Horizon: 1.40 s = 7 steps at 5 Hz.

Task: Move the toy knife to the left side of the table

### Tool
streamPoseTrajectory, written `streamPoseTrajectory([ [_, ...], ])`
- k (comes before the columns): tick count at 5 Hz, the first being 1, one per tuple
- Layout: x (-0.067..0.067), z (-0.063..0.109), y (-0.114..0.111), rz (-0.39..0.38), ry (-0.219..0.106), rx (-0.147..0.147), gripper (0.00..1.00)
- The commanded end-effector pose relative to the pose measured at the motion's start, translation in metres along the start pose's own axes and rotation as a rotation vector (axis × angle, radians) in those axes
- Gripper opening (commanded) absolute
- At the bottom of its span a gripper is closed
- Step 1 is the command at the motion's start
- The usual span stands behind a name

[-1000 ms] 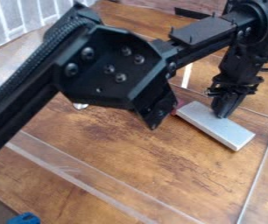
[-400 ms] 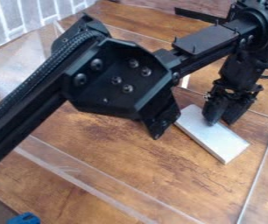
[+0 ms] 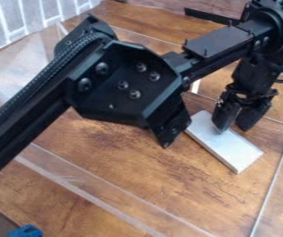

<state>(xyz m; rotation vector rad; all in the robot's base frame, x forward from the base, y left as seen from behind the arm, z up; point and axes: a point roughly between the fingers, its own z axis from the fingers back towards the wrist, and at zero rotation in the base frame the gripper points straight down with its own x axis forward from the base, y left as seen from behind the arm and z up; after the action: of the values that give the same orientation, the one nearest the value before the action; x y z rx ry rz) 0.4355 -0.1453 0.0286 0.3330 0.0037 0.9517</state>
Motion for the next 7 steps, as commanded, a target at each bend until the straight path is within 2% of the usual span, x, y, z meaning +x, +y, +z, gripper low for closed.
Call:
streamPoseTrajectory([
  [1, 0.0, 0.0, 0.001, 0.001, -0.017, 0.027, 1.0],
  [4, 0.005, -0.006, 0.012, 0.03, -0.032, 0.095, 1.0],
  [7, 0.007, -0.008, 0.02, 0.046, -0.032, 0.153, 1.0],
])
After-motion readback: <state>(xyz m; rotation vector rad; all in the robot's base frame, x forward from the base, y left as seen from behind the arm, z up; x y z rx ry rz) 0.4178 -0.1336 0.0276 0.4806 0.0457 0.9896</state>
